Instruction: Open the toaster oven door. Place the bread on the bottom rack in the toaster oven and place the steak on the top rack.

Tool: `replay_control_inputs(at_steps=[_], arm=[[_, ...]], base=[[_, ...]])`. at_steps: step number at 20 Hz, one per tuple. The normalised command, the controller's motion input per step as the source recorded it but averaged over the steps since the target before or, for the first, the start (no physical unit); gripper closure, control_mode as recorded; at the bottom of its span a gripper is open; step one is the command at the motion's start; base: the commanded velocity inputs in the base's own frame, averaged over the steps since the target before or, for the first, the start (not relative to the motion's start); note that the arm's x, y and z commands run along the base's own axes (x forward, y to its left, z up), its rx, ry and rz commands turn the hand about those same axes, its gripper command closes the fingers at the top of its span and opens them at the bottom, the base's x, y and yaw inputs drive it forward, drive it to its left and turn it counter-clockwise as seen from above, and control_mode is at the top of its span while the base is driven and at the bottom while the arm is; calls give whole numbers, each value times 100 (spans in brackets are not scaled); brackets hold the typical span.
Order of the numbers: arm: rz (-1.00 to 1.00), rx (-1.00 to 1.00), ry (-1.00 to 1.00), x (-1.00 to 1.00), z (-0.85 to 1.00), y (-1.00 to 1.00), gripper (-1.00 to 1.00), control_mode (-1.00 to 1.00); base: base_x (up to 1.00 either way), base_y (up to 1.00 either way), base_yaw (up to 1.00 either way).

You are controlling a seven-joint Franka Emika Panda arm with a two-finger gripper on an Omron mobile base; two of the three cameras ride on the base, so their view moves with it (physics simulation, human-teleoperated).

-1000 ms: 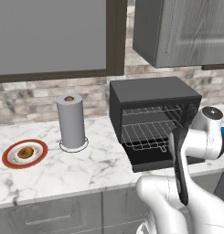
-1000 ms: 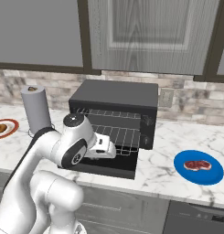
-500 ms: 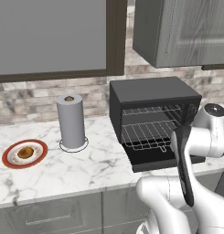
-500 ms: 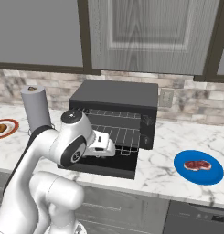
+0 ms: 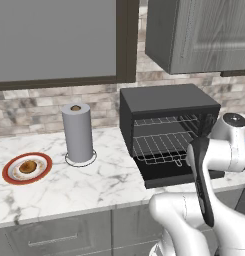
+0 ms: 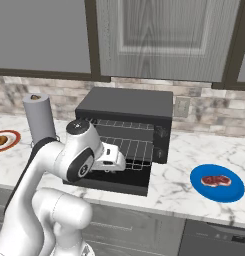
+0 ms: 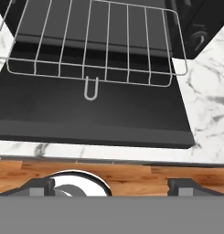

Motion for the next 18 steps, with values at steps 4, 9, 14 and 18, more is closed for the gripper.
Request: replay_control_inputs(at_steps=[4,9,14,18], arm=[[0,3,0,-5,4,15,-100,-100],[-1,7,0,-1,12,36,-100,-100],[0,2,0,-2,1,66,-100,-100],[0,0,0,0,0,80,-100,-100]], base=[[0,0,0],[0,0,0],[0,0,0],[0,0,0]])
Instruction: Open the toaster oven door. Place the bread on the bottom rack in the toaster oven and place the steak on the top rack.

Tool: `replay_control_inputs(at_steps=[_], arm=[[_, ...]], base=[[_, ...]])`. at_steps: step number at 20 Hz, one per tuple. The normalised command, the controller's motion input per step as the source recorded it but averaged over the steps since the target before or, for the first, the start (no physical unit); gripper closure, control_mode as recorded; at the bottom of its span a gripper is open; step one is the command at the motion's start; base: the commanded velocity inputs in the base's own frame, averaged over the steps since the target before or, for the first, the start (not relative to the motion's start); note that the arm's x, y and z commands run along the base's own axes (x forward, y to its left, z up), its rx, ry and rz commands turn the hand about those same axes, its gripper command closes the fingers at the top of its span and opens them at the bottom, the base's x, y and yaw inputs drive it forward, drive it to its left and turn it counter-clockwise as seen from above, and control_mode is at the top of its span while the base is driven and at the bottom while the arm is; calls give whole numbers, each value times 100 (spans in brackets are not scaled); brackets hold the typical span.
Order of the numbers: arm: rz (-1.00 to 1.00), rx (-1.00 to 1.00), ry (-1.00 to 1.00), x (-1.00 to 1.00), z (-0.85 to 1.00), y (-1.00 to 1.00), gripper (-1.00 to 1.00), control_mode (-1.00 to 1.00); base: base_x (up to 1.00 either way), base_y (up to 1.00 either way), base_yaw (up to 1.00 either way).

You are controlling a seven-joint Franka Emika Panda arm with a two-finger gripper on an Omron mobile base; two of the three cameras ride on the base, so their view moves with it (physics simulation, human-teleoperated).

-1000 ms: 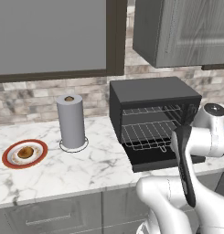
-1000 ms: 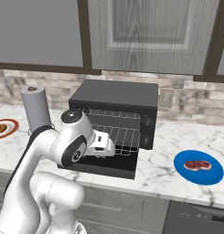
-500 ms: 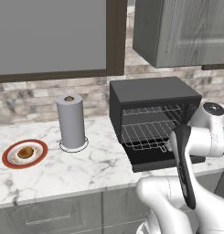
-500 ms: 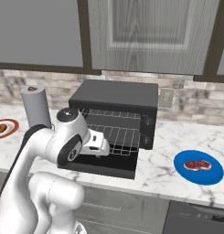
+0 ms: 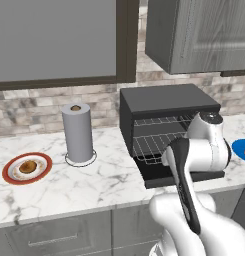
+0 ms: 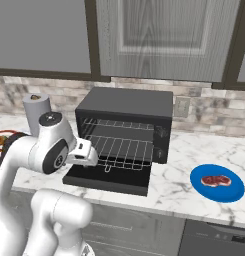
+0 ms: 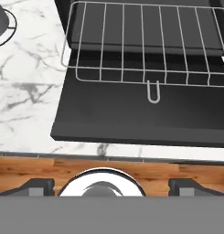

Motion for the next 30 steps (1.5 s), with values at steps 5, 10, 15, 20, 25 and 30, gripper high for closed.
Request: replay_control_inputs(at_steps=[5,10,15,20,25,30], arm=[[4,0,0,-1,0,83,-100,-100],[8,0,0,-9,0,90,-100,-100],[10,0,0,-2,0,91,-100,-100],[11,0,0,0,0,83,-100,-100],[12,0,0,0,0,85,-100,-100],[9,0,0,0,0,97,-100,-100]], base=[[0,0,0],[0,0,0],[0,0,0],[0,0,0],[0,0,0],[0,0,0]])
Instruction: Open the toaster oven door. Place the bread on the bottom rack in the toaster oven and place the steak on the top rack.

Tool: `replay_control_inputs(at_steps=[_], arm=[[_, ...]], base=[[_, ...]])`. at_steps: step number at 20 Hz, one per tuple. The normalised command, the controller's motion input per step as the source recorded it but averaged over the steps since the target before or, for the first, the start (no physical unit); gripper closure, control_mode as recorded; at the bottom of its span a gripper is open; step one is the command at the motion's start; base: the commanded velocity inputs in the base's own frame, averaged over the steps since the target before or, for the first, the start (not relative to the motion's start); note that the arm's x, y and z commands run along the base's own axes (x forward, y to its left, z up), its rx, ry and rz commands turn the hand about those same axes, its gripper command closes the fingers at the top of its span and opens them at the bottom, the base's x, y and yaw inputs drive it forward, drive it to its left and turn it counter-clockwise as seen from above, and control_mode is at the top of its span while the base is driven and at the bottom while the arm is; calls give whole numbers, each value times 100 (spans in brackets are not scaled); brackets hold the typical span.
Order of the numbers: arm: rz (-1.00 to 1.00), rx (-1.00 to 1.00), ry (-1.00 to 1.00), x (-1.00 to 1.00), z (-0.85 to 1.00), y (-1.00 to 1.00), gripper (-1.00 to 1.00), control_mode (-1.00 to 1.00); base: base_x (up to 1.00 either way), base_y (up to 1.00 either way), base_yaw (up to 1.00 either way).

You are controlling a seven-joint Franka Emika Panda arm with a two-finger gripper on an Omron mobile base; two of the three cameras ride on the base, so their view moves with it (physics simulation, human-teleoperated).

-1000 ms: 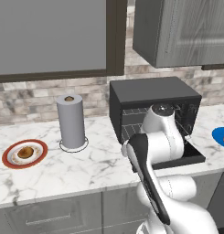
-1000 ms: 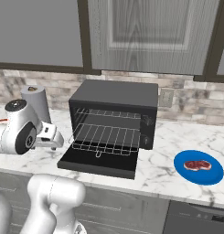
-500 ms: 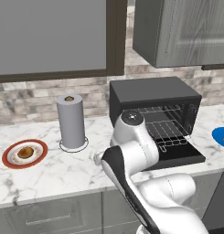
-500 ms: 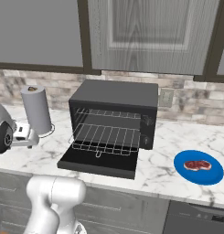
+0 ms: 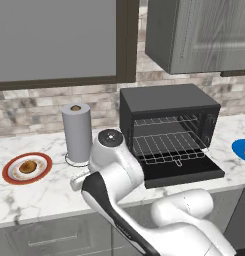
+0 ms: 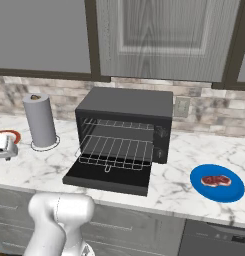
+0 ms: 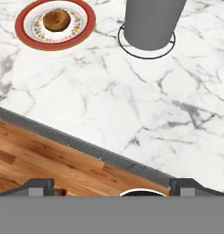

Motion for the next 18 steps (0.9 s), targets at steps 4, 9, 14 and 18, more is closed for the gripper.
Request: replay_control_inputs(at_steps=[4,9,14,18], arm=[[3,0,2,7,0,89,-100,-100],[-3,0,3,24,0,53,-100,-100],[-11,6,-1,40,-2,12,-100,-100],[-13,12,-2,34,-14,4,-100,-100]], base=[[0,0,0],[0,0,0],[0,0,0],[0,0,0]])
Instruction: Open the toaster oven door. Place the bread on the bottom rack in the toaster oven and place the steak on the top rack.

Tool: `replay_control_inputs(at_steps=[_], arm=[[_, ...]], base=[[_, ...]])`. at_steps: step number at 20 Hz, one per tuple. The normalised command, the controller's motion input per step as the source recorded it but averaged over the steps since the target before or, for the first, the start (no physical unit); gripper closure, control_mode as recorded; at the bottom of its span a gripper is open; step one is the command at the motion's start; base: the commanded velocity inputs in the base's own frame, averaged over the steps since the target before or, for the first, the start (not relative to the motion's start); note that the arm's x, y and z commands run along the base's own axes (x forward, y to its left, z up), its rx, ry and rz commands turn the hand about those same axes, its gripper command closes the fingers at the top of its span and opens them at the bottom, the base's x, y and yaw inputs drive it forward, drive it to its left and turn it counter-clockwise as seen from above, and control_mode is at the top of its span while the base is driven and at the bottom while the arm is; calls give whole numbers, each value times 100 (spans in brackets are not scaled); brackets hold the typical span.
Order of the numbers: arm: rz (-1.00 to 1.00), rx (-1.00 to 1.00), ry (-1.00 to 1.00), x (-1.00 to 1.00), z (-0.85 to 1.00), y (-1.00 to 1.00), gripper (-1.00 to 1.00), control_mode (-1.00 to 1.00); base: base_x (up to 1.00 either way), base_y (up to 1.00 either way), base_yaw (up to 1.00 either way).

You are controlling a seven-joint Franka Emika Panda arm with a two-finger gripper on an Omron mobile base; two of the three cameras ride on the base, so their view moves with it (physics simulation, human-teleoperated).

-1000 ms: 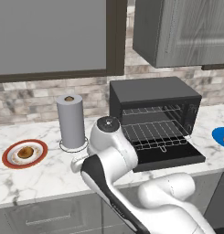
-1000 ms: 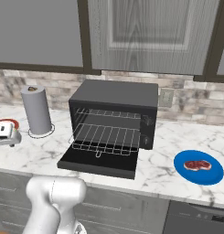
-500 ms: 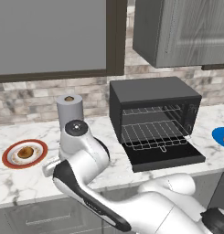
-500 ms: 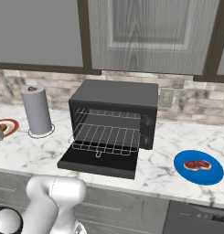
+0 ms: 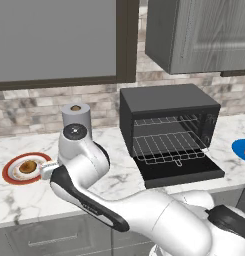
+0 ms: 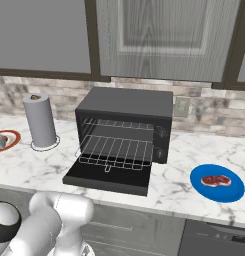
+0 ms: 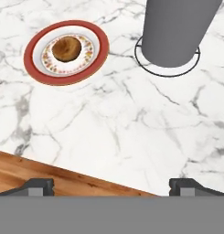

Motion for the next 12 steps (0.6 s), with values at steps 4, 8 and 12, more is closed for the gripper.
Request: replay_control_inputs(at_steps=[4,8,12], arm=[[-10,2,0,24,-4,30,-100,-100],[-4,0,0,10,0,37,-100,-100],[0,0,0,13,0,38,-100,-100]], base=[[0,0,0],[0,0,0],[0,0,0]])
